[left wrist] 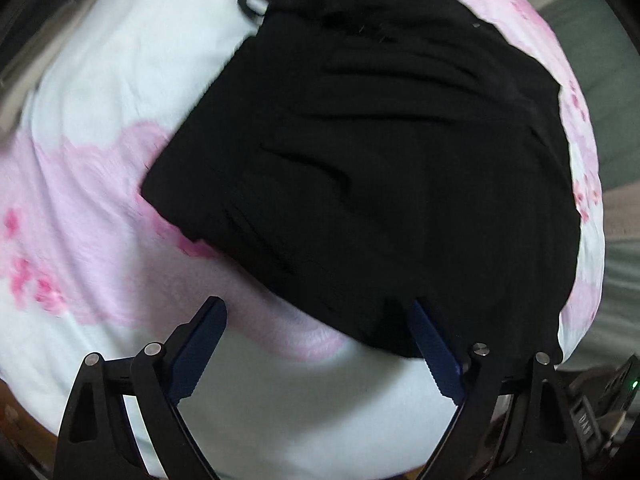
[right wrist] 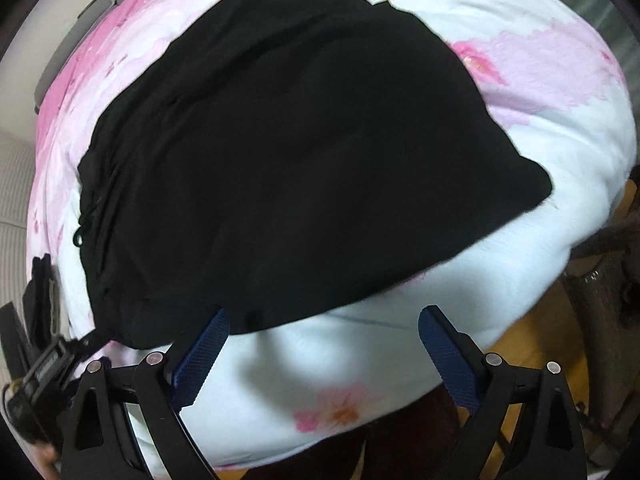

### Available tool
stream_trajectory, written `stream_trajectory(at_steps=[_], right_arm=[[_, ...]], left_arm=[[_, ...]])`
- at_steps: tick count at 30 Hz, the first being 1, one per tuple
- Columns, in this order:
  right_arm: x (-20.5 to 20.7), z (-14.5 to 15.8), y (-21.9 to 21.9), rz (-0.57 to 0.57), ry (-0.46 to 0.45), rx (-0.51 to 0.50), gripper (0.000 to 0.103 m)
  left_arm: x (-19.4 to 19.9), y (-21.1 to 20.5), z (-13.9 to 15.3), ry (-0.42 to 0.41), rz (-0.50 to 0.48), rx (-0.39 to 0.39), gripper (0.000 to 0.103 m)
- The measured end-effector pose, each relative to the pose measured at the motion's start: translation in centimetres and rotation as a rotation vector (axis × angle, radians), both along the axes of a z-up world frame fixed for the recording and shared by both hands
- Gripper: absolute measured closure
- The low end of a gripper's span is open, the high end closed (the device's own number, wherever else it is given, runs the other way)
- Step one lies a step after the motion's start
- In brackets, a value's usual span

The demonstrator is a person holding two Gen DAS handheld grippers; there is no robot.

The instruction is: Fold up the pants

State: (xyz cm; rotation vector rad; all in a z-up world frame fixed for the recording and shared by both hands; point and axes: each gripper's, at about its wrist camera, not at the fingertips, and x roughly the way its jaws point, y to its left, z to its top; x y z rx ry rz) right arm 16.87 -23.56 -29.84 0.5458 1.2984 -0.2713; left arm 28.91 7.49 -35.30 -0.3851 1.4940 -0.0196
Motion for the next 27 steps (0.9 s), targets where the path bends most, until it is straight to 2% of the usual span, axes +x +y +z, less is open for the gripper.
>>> stream_trajectory(at_steps=[6,9,10,11,12,14,16,17,19,21,24,27], right_arm=[[0.3,-2.7,-1.7,-0.023,-0.006,0.056,0.010],[0.8,-3.6,-2.4,-0.028,-0.004,0.076,0.011],[1.1,-3.8,-2.5,-0.026,0.006,0.077,0.013],[1.4,-4.1,-2.6,-0.021,0.020,0.075,0.014],[1.7,-4.2,-2.7,-0.020,0.026,0.072,0.017],[2.3,-4.3,-3.0,-0.024,0.037,0.062,0.027],[2.7,-4.2,-3.5,-0.032,0.045,0.043,0.048],[2.7,-4.1,-3.7,-0.034,0.044,0.043,0.052],[2.9,-3.9,-4.2,-0.030,0.039,0.046,0.077],[3.1,-3.4,-4.7,-0.020,0.029,0.045,0.091],[3.3,-1.6,-5.0,-0.008,0.023,0.027,0.095],[3.0,1.5,-4.7,0.012,-0.013,0.015,0.097]], left_arm=[[1.1,-0.8,-2.0,0.005,0.047,0.002,0.018],[2.0,-0.8,-2.4,0.025,0.077,0.004,0.030],[2.3,-0.7,-2.4,0.030,0.088,-0.001,0.038],[2.6,-0.6,-2.2,0.034,0.105,-0.019,0.051],[2.8,-0.6,-2.1,0.039,0.116,-0.034,0.055],[3.1,-0.5,-1.6,0.040,0.138,-0.040,0.071],[3.2,-1.0,-0.6,0.021,0.123,-0.018,0.081],[3.2,-1.3,-0.2,0.010,0.109,-0.007,0.086],[3.1,-2.0,0.9,-0.009,0.082,0.006,0.090],[2.8,-2.8,2.7,-0.034,0.051,0.009,0.091],[1.6,-3.2,5.4,-0.076,0.034,0.011,0.091],[0.7,-3.6,8.3,-0.120,0.012,0.027,0.092]])
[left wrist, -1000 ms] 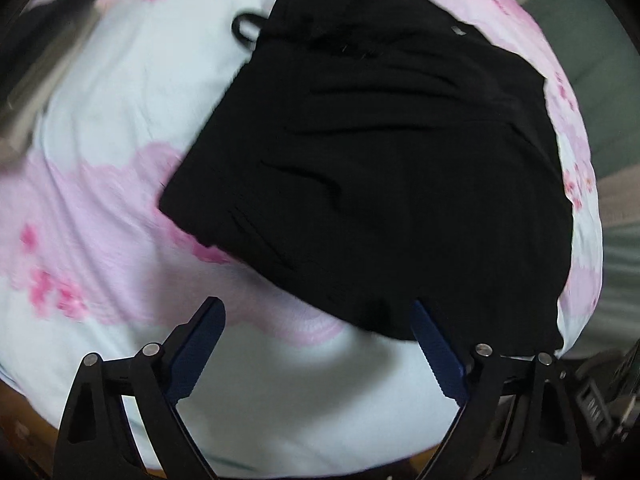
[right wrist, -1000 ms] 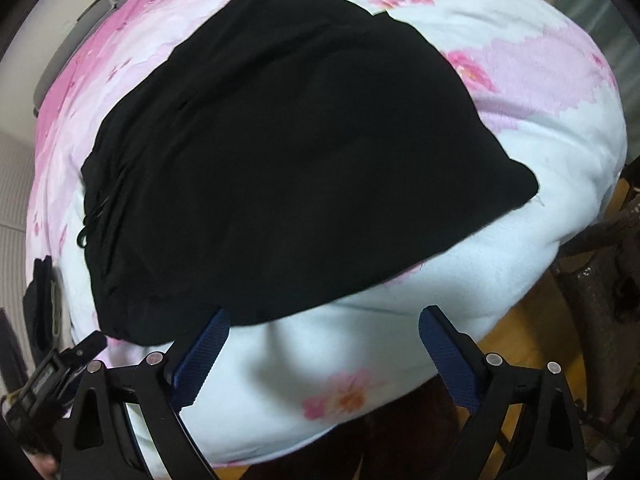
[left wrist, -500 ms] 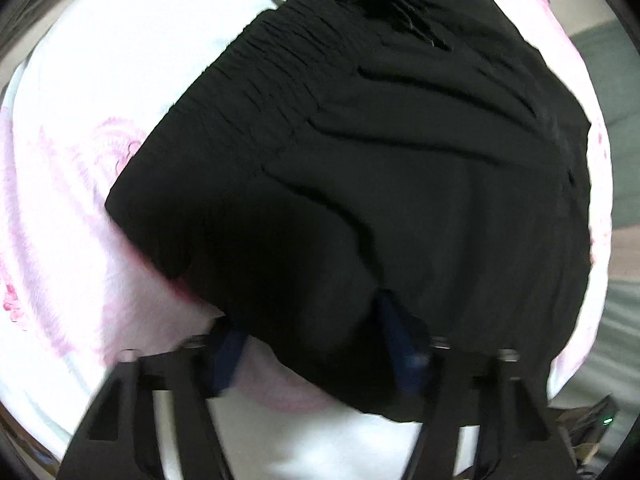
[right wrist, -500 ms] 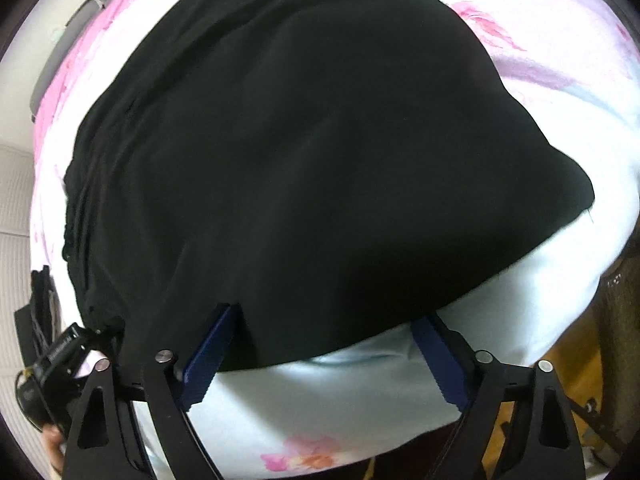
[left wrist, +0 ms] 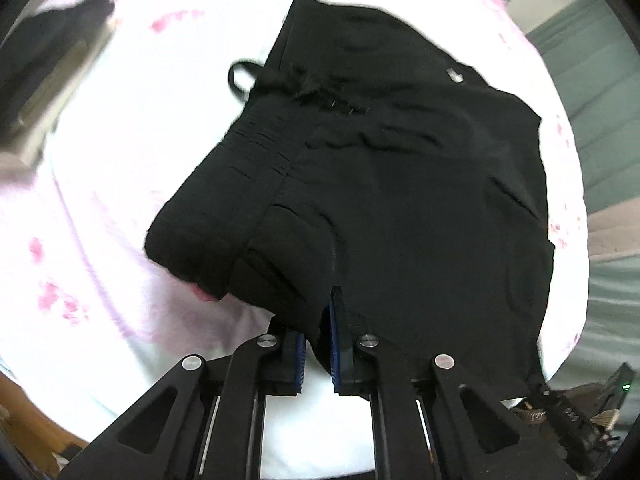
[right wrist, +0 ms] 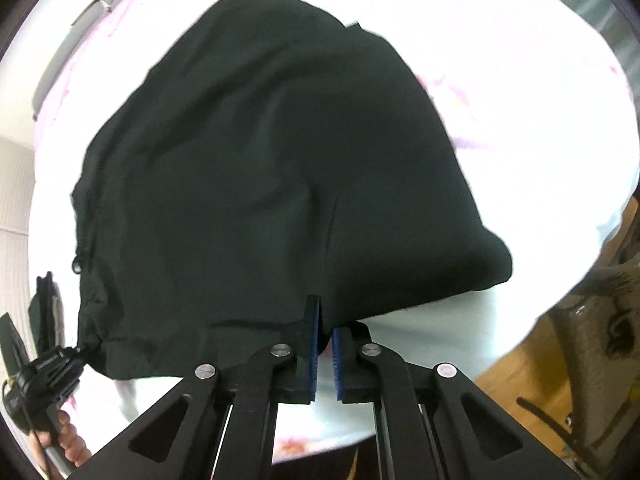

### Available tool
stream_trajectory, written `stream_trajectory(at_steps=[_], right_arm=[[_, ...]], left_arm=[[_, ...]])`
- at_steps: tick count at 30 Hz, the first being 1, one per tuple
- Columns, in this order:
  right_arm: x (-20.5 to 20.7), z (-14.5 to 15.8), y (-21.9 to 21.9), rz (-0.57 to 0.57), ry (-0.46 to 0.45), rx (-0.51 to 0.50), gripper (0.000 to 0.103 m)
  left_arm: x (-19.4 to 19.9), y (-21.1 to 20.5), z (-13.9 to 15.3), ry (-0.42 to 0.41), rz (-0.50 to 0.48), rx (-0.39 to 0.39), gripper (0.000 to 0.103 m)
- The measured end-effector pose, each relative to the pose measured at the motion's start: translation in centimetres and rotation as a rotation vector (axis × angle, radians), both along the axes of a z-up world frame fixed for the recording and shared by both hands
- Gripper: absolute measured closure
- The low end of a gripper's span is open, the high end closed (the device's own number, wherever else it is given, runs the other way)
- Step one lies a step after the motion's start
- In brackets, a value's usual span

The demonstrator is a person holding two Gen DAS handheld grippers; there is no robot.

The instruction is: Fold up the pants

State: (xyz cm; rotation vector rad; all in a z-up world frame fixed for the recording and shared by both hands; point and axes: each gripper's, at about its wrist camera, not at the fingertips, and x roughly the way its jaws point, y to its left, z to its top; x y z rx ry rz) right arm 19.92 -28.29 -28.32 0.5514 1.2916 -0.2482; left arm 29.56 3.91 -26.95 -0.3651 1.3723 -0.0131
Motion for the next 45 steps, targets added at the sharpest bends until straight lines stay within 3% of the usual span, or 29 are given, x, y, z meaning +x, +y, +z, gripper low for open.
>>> stream_trajectory(at_steps=[5,9,10,14,15,17,18,19,22,25,31,36,42,43,45], right_arm=[[-1.8,4.5,1.1,0.081,-0.039,0.000,0.097],[-4.4,5.2,1.0,0.087,-0.021,0.046,0.100],[-5.1,5.7,0.8,0.095,-0.015,0.068,0.100],[-6.4,7.1,1.3,0.120,-0.048,0.141,0.100],[-6.2,6.7,0.8,0.096,-0.053,0.160,0.097],[-5.6,5.3,0.5,0.053,-0.026,0.176,0.078],[-5.8,4.5,0.1,0.032,-0.026,0.183,0.060],[-6.0,3.4,-0.3,0.003,-0.026,0.183,0.055],[-6.6,1.5,-0.3,-0.044,-0.025,0.176,0.055],[-7.3,-0.6,-0.8,-0.123,-0.018,0.235,0.055],[-7.3,-2.2,-0.3,-0.157,-0.039,0.230,0.049],[-6.5,-2.4,-0.2,-0.147,-0.043,0.204,0.048],[-4.7,-3.7,0.1,-0.106,-0.030,0.178,0.048],[-4.4,-3.9,0.1,-0.104,-0.027,0.177,0.048],[-3.7,-4.4,-0.3,-0.108,-0.025,0.172,0.048]], left_arm=[[-1.8,-0.1,2.7,-0.047,-0.054,0.066,0.093],[-3.3,-0.7,4.2,-0.043,-0.058,0.061,0.097],[-3.1,1.0,4.1,-0.042,-0.057,0.054,0.099],[-2.7,1.2,3.3,-0.050,-0.062,0.058,0.101],[-2.7,0.8,3.0,-0.050,-0.071,0.060,0.101],[-2.5,0.8,2.3,-0.030,-0.095,0.067,0.101],[-2.5,0.8,1.9,-0.019,-0.103,0.057,0.101],[-2.7,0.9,1.6,-0.006,-0.107,0.050,0.101],[-3.3,1.2,0.8,0.026,-0.107,0.059,0.098],[-4.3,1.7,-0.4,0.071,-0.129,0.064,0.079],[-4.5,2.3,-2.8,0.113,-0.094,-0.040,0.054],[-2.8,2.3,-5.5,0.124,-0.042,-0.089,0.050],[-1.4,2.0,-9.2,0.199,0.057,-0.156,0.051],[-1.2,1.8,-9.3,0.202,0.063,-0.157,0.053],[-0.7,1.3,-8.9,0.196,0.051,-0.172,0.068]])
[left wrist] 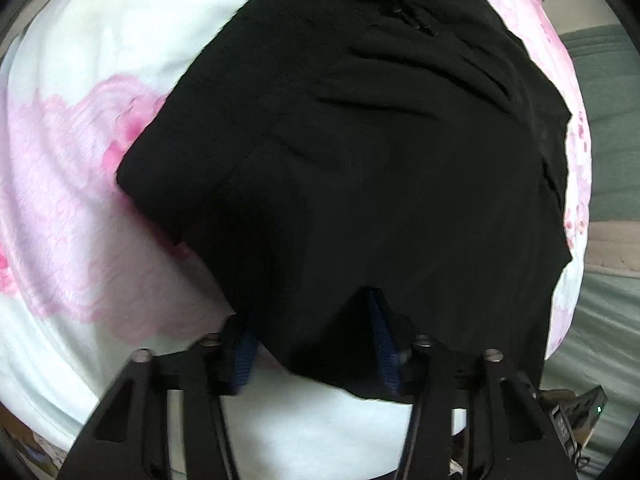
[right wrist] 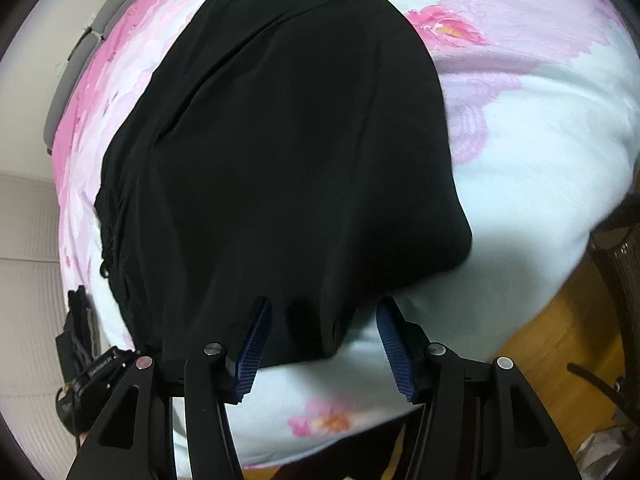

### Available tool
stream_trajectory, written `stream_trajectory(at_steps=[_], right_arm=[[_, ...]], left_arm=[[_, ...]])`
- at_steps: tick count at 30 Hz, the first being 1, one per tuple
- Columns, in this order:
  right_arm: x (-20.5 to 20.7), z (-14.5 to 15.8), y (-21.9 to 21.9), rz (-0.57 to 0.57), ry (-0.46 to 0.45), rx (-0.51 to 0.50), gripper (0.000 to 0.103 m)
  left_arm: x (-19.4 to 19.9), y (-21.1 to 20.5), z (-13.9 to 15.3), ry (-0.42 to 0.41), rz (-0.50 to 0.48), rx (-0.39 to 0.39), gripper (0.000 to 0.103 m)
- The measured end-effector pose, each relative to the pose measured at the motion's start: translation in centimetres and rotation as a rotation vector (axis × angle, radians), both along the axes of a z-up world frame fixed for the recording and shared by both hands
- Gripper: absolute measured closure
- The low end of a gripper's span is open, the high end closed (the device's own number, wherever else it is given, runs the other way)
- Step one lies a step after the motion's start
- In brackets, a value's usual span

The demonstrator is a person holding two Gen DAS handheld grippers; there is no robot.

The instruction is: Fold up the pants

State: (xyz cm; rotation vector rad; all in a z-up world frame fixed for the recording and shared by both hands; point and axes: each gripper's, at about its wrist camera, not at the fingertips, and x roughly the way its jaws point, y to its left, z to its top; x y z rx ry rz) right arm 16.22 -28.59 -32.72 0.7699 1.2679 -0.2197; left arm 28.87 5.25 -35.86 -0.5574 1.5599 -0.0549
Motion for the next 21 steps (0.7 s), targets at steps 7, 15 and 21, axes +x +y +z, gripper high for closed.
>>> stream_trajectory(at_steps=[7,15,21], right_arm=[[1.9,1.0,-2.6,-0.048,-0.029,-0.068,0.095],[-0.5,7.9,-2.2,-0.009,-0.087,-0.077,0.098],[-2.4,15.6,-0.2,0.102,-0.198,-0.125,0.098]], left_arm=[[1.0,-1.8,4.4,-0.089,-0.074,0.027,0.096],[0.9,-1.4,11.7,-0.227,-0.130,0.047,0.097],[0.4,-0.2,15.2,-0.284,-0.142,0.079,0.097]])
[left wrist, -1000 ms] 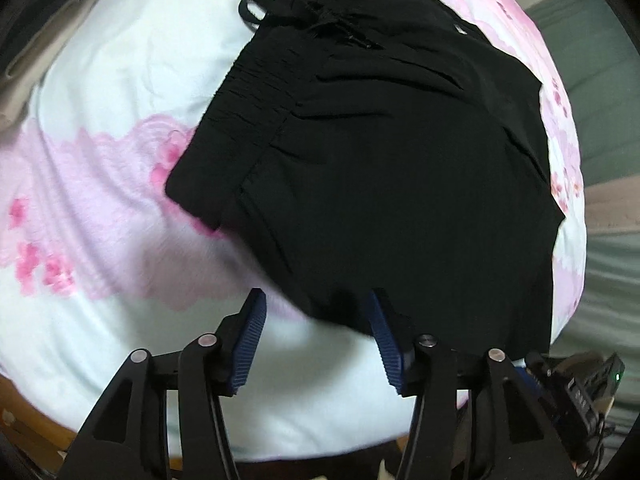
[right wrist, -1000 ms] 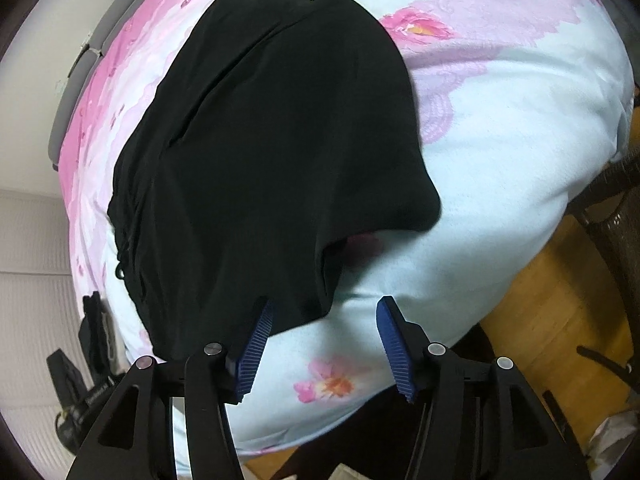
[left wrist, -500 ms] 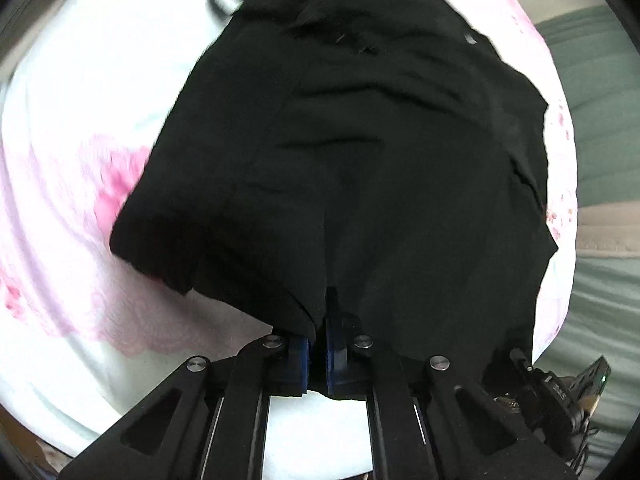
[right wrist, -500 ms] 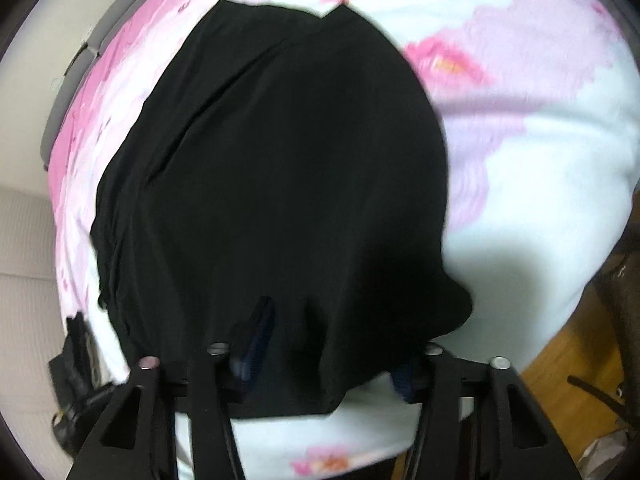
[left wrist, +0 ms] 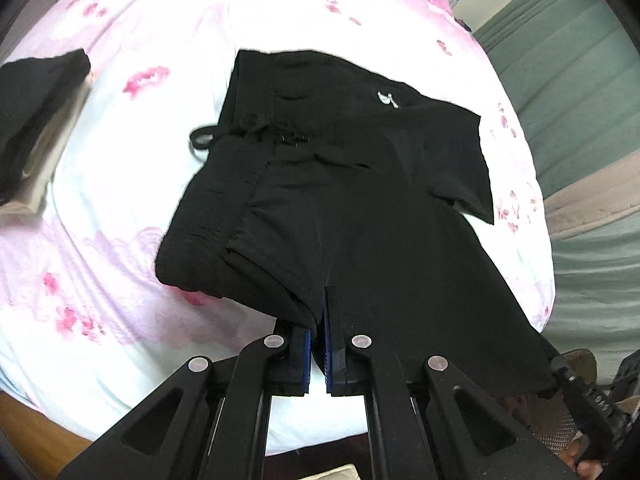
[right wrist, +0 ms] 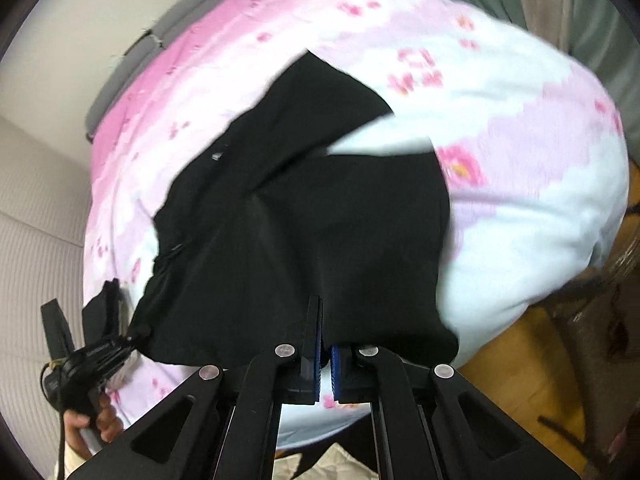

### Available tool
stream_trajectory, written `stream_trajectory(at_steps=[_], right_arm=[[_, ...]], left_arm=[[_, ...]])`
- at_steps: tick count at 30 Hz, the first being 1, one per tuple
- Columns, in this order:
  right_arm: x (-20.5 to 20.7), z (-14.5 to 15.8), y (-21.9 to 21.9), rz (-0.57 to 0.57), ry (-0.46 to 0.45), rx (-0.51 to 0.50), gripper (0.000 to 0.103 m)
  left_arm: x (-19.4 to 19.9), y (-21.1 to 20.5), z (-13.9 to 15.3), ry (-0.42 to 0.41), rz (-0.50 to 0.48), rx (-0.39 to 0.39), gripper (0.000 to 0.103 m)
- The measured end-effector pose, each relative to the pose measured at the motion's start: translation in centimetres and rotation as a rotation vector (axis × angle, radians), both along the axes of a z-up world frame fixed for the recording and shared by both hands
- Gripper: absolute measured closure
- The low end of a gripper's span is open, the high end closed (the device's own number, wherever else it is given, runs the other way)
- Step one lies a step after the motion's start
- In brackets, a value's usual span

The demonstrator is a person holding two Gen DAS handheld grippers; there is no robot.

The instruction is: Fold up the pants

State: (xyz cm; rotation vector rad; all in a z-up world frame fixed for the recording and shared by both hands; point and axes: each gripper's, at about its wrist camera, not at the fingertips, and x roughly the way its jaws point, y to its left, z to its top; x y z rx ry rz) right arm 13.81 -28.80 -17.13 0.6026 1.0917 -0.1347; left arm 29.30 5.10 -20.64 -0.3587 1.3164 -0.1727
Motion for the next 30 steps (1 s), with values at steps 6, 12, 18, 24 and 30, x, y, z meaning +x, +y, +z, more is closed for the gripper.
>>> stream_trajectory(at_steps=[6,12,18,24,30], right_arm=[[1.3,3.4,0.4,0.029,-0.051,-0.015,0.098],[5.4,4.5,-0.7,0.024,-0.085,0.001,0.098],[12.3,6.4,-1.5,0.048,-0.157,-0.035,0.098],[22.2,5.3,-2.9,0.040,-0.163,-0.052,0.099],[32.5,1.7,-4.9,0.007,-0.112,-0.052,0.099]], left_arm=[[0.8,0.9,-0.1,0.039,0.078,-0.011,0.097],[4.0,0.9,1.0,0.054,0.148,-0.010,0.097],[9.2,0.7,1.5,0.088,0.225,-0.022,0.097],[17.1,0.1,1.6,0.058,0.298,0.047,0.096],[24.9,-0.5,-0.6,0.089,0.367,0.092,0.096]])
